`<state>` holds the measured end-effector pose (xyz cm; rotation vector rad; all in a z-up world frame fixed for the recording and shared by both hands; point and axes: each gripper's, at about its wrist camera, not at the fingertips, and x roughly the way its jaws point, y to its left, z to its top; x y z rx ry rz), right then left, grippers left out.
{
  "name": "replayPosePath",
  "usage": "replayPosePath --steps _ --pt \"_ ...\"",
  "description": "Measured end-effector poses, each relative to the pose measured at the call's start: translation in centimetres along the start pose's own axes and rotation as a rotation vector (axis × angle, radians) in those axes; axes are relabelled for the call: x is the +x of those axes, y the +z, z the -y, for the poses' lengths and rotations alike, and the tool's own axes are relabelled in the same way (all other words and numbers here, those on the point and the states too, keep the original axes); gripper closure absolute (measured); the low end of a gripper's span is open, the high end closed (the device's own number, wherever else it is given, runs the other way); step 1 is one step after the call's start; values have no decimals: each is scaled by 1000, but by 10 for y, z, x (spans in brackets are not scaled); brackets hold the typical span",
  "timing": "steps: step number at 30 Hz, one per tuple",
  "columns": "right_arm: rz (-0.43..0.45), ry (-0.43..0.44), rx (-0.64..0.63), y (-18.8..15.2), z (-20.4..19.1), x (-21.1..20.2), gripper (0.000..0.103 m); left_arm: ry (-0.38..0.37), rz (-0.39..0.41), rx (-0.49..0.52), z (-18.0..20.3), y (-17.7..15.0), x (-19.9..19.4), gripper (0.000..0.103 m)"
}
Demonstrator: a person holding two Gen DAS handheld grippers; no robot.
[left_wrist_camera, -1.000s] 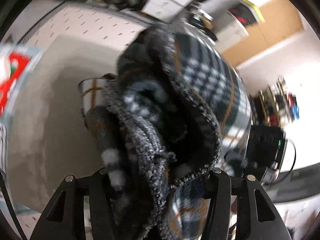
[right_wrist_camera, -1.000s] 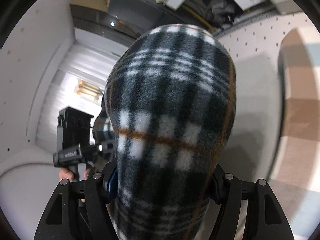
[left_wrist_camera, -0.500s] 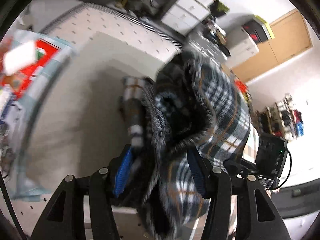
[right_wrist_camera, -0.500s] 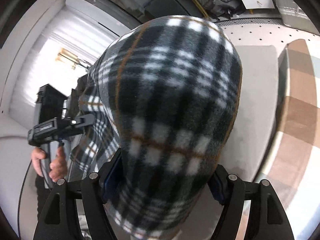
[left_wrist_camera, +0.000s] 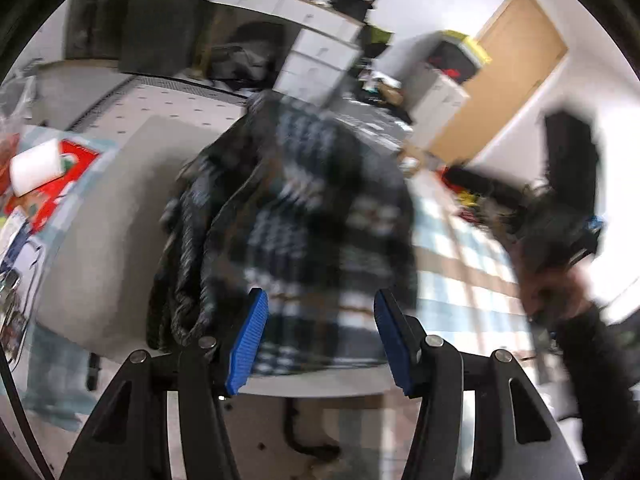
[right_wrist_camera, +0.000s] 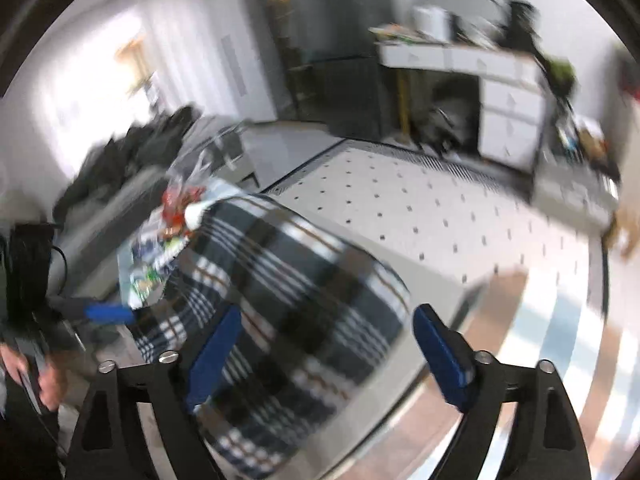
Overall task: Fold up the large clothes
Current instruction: 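Carry the bundle to the grey cabinet top and lower it with both grippers, then open both grippers and release the jacket on the cabinet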
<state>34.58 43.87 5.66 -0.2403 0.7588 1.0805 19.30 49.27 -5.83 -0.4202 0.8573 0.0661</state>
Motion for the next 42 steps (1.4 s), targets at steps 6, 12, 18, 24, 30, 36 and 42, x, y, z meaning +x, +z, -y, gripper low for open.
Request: replayPosePath --steps 6,12,18,24,30,36,42 --pt "-152 -78 -65 27 -50 82 13 93 38 -27 -22 -12 31 53" --pt "-335 -247 -72 23 -54 157 17 122 110 -2 -25 -17 19 53" --pt "-345 -181 -88 28 -55 154 14 154 129 33 -24 -19 21 53" --pt "-214 60 -39 48 -33 64 15 179 133 48 -20 -18 18 53" --pt "-376 106 -125 3 -24 78 15 167 131 32 -23 -16 19 53" --pt "-361 -93 -281 -20 -55 104 0 227 145 70 -12 -22 22 52" --pt "-304 -125 -218 -25 -53 113 0 244 129 49 -13 -18 23 52"
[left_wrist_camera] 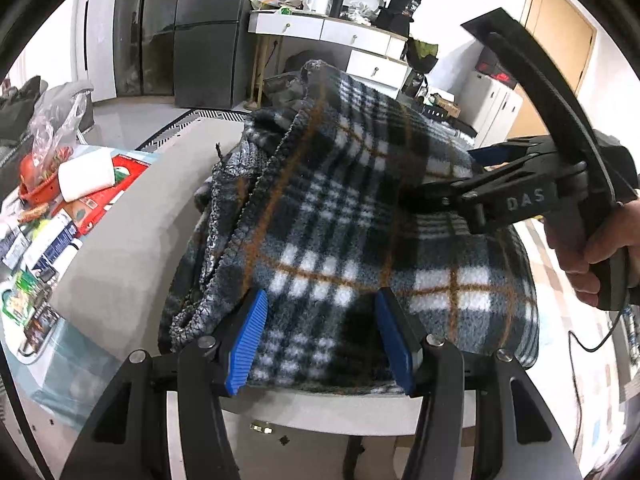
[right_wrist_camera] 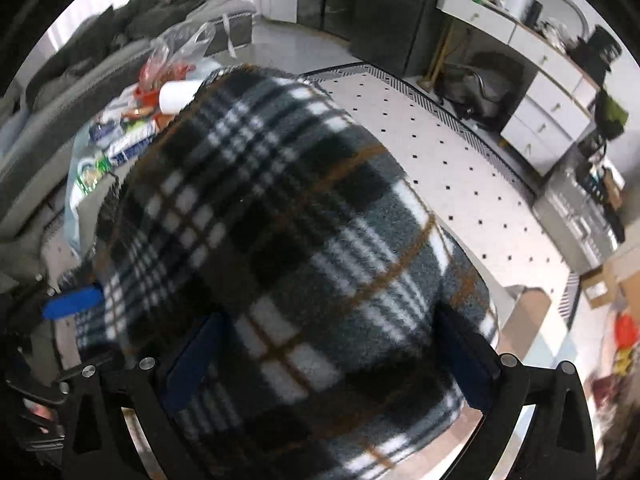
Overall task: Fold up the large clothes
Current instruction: 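Open both grippers and release the jacket on the cabinet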
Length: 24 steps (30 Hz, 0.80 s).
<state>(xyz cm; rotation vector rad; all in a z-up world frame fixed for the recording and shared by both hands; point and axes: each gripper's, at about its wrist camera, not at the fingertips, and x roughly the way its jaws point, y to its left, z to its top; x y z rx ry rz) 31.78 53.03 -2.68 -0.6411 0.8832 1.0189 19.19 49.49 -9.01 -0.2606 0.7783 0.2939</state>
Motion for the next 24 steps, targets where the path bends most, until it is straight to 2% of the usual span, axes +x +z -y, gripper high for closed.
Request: replayPosePath --steps 3,5,8,11,14,15,17,21,24 --pt "39 -34 -31 -7 -5 -12 0 31 -20 3 5 2 -3 52" --pt "88 -18 -32 -11 -3 -30 0 52 -25 -4 8 2 -12 53" --pt "160 73 30 -28 5 -67 1 26 -7 -9 15 2 -29 53" --pt "140 218 19 -55 -3 -85 0 -28 -35 8 25 1 -31 53" --pt "116 322 -4 -76 -17 -78 0 2 -64 24 26 0 -16 53" --pt "107 374 9 -82 -19 -70 1 3 -72 20 23 1 -11 52" --pt "60 402 80 -90 -14 -47 0 -18 -87 -24 17 2 -6 51" --pt "130 464 186 -95 3 -35 0 7 -80 3 21 3 -9 50" --pt "158 524 288 -104 22 -44 0 31 -35 43 25 -3 -14 50"
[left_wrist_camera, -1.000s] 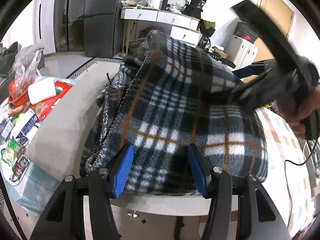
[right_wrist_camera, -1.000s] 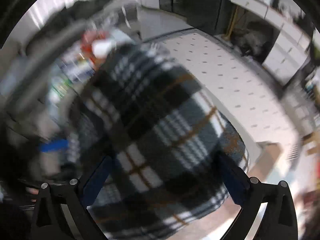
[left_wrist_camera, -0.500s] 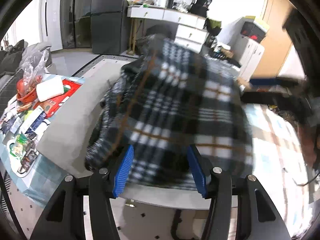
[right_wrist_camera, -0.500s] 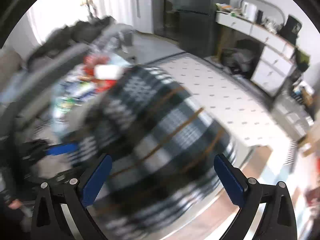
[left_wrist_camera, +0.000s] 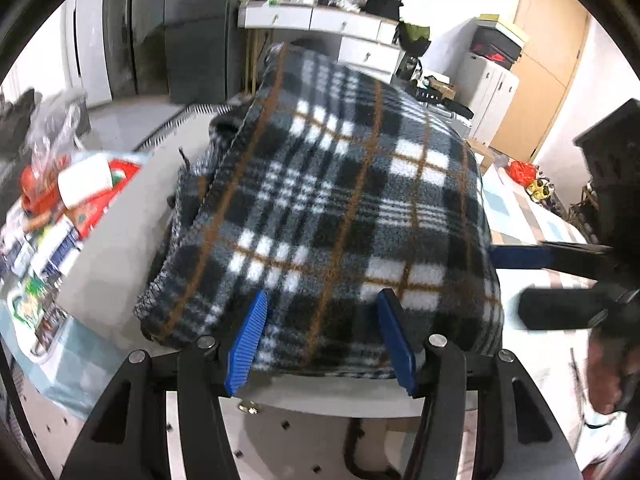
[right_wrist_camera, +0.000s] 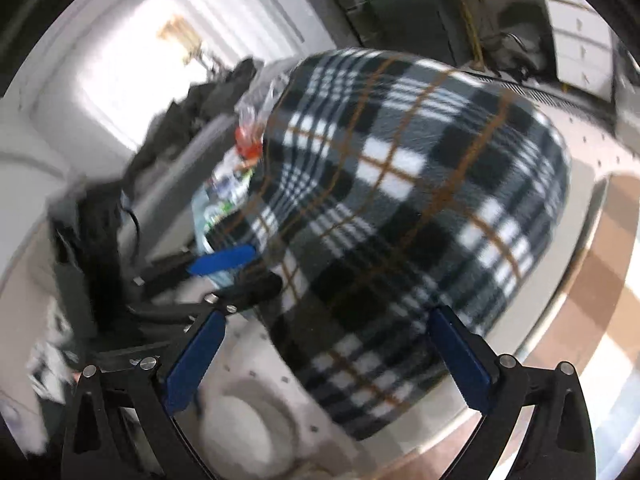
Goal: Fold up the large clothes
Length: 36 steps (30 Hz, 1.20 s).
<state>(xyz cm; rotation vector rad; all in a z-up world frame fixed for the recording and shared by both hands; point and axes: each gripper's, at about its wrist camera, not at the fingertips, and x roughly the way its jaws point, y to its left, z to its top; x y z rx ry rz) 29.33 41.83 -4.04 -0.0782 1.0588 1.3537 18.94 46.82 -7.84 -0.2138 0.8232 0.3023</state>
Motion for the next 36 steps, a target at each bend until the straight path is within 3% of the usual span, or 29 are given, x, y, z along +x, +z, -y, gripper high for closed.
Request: replayPosePath --steps 3,5,7,13,15,17,19,24,30,32,33,34,36 --pt "52 -4 120 -25 10 -33 0 81 55 -27 16 -8 -24 51" --pt "121 -85 119 -42 6 -59 0 152 122 -24 34 -14 -46 50" --pt "259 -186 44 -64 -17 -96 0 211 171 -30 55 -23 -70 50" --pt "576 -348 -132 -145 -86 -184 0 120 276 -67 105 -54 -147 48" --pt "644 -367 -173 -168 -103 -203 0 130 348 -51 119 -65 -173 30" --pt "701 -396 -202 -188 -118 -222 0 193 488 -70 131 -88 -206 10" --pt "771 -445 -205 -205 -134 -238 0 204 584 -37 143 -108 -230 1" --pt "795 -486 -245 -224 -171 -251 0 238 601 38 161 -132 -266 1" --pt "860 -458 -234 -268 -194 -257 0 152 624 15 147 -148 -291 1" --pt "909 -513 -254 -286 -201 -253 0 137 653 8 140 -150 -294 1" --pt "932 -580 -289 -294 -206 -246 0 138 660 7 140 -150 -293 1" --pt "913 -650 -328 -298 -210 -237 0 143 669 5 138 -151 -294 1" --pt "874 -706 -364 -304 -215 -223 0 145 680 7 137 -150 -295 1"
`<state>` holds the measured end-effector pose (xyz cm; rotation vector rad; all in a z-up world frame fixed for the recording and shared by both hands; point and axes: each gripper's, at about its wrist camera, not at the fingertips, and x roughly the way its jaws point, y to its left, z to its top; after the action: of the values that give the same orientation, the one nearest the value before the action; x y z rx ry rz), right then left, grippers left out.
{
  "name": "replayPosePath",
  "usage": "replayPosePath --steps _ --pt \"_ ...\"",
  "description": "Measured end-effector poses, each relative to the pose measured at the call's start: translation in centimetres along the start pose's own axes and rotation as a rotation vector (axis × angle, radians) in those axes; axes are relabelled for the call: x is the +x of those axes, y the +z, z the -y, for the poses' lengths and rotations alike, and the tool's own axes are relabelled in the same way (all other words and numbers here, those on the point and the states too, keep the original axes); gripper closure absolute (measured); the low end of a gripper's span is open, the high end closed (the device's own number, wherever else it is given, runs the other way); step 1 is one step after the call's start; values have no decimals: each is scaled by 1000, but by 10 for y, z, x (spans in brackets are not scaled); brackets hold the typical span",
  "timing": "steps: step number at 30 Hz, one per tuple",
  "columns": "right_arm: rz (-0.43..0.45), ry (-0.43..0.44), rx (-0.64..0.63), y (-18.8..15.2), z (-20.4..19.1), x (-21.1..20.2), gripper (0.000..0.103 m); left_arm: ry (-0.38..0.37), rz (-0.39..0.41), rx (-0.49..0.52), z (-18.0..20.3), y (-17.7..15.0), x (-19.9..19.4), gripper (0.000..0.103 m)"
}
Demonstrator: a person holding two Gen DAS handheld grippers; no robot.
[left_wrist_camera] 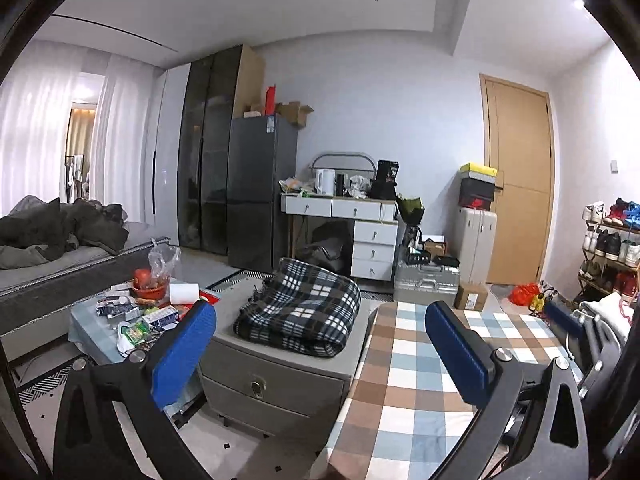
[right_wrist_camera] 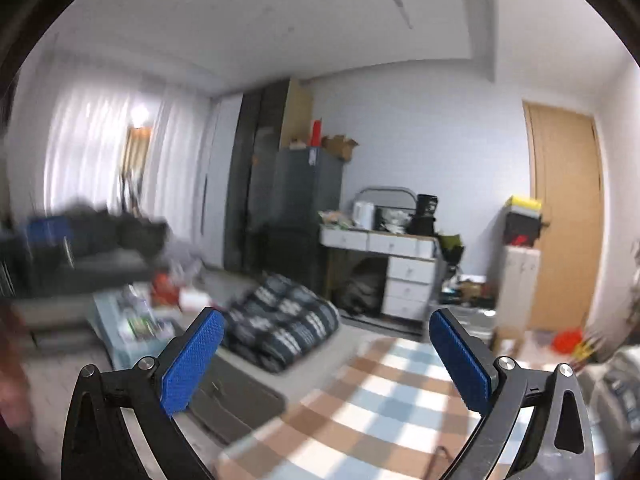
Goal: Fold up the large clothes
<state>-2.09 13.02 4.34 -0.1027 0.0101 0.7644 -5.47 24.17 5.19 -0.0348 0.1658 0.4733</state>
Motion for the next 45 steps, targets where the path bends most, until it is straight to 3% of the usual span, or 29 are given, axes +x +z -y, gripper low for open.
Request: replayPosePath --steps 5,15,20,27,45 --pt "9 29 -10 -6 -13 -11 0 22 9 -7 -1 -5 8 1" --pt "-17 104 80 -1 -13 -13 0 26 -79 -50 -3 -22 16 1" --pt "-11 88 80 -6 -18 -14 0 41 -75 -26 5 -30 -9 1" --pt "-50 94 182 -14 -7 -10 0 73 -38 -3 6 -31 -23 1" --pt "-23 36 236 -10 7 -27 0 3 -65 8 11 -25 -20 1"
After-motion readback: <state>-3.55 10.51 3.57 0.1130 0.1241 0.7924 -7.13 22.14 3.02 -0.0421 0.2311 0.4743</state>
